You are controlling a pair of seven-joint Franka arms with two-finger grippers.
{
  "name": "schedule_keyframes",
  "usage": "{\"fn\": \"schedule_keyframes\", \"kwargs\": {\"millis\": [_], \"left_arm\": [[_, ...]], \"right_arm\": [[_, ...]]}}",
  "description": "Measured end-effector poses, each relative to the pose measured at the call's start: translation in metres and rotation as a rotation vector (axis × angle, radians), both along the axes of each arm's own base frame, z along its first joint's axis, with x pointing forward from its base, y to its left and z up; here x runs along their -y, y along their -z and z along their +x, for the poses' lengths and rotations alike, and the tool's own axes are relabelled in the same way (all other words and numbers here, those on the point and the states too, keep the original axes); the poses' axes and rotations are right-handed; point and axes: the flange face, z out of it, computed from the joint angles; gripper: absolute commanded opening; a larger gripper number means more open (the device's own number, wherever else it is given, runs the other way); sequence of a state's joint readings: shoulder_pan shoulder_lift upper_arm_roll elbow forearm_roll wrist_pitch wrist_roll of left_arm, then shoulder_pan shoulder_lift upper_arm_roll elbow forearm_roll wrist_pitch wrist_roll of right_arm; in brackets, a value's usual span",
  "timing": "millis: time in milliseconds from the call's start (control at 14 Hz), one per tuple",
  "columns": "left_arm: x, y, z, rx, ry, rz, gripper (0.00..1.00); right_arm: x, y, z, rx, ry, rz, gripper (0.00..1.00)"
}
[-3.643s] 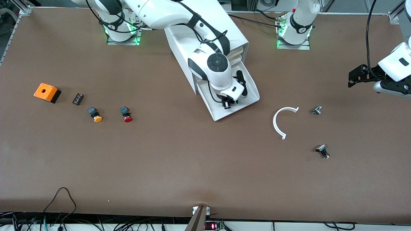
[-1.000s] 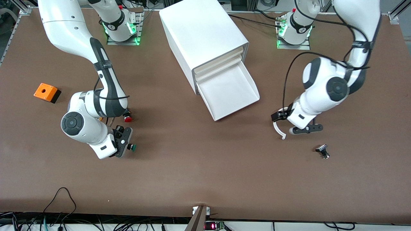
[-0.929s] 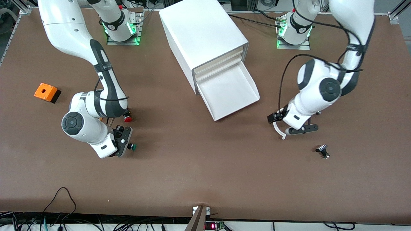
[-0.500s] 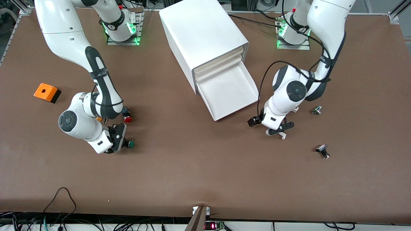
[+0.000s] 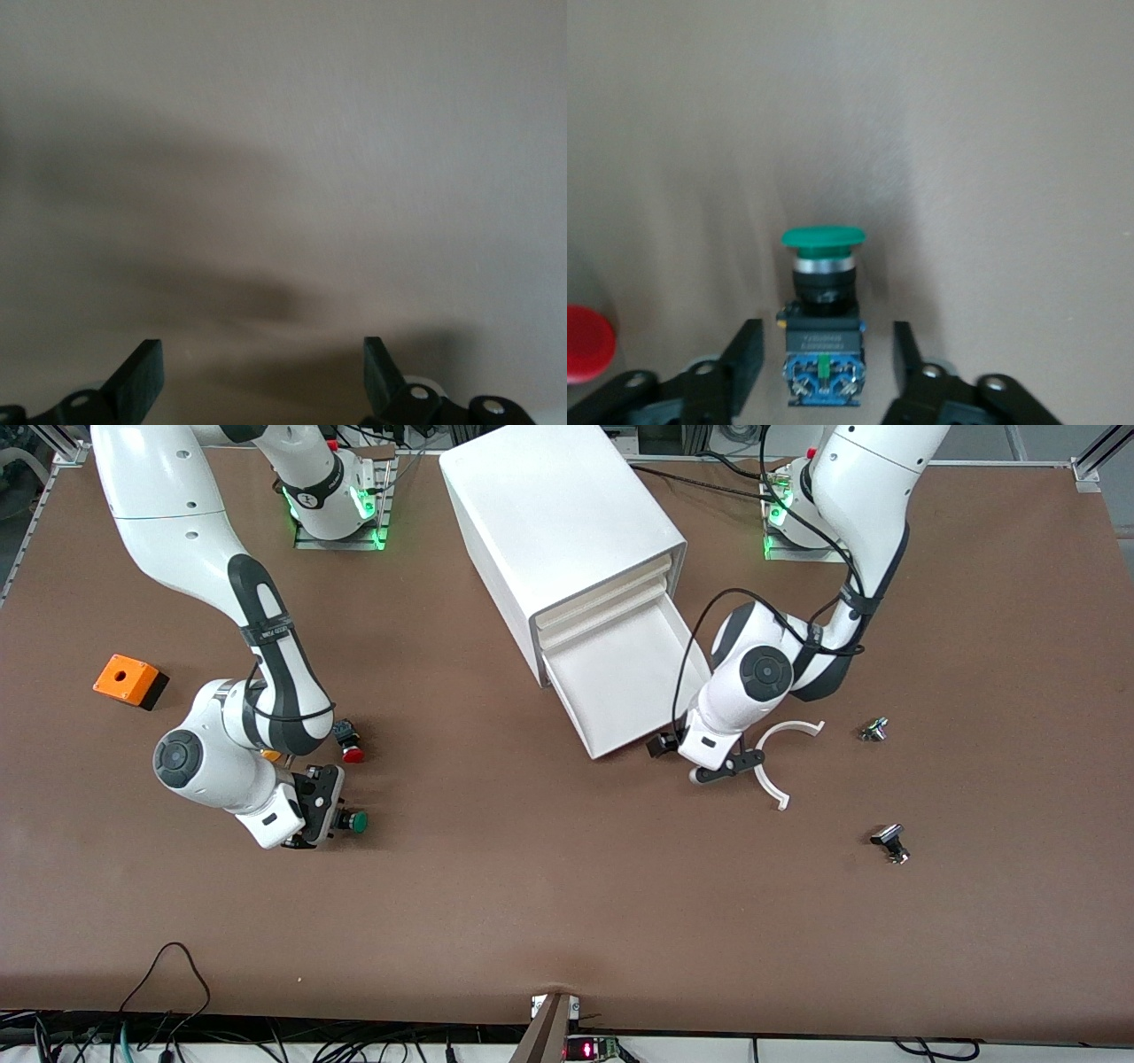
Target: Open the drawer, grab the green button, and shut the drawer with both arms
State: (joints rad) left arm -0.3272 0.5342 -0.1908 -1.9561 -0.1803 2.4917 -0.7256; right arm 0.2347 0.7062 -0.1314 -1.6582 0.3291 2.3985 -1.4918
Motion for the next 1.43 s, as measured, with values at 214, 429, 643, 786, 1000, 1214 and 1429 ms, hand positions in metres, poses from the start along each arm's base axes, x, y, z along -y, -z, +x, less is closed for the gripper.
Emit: {"fn": "schedule_keyframes", "kwargs": {"millis": [214,429,643,786,1000,1214,1429], "left_arm": [[0.022,0.006,-0.024,-0.092,0.005,-0.029,0.99],[0.048,0.006,-0.059,-0.228,0.073,-0.024,0.99],[0.069,0.003,-0.096,-0.369,0.113,-0.03,0.99],[0.072,0.004,-0.11,-0.422,0.136,-0.017,0.99],[0.073,0.01,-0.122,-0.449,0.151,-0.005,0.99],[0.077,0.013,-0.133,-0.462,0.167,-0.002,0.99],[0.076,0.012,-0.132,-0.46,0.166,-0.004,0.99]], "right_arm": [[-0.005,-0.023,0.006,0.0,0.01,0.03,1.0],[-0.012,-0.052,0.015,-0.027,0.042,0.079,1.0],[-0.021,-0.09,0.027,-0.044,0.05,0.147,1.0],[-0.023,-0.104,0.031,-0.051,0.092,0.162,1.0],[-0.026,-0.123,0.034,-0.065,0.222,0.177,1.0],[-0.044,-0.161,0.026,-0.097,0.344,0.2,1.0],[-0.056,-0.196,0.018,-0.084,0.423,0.142,1.0]]}}
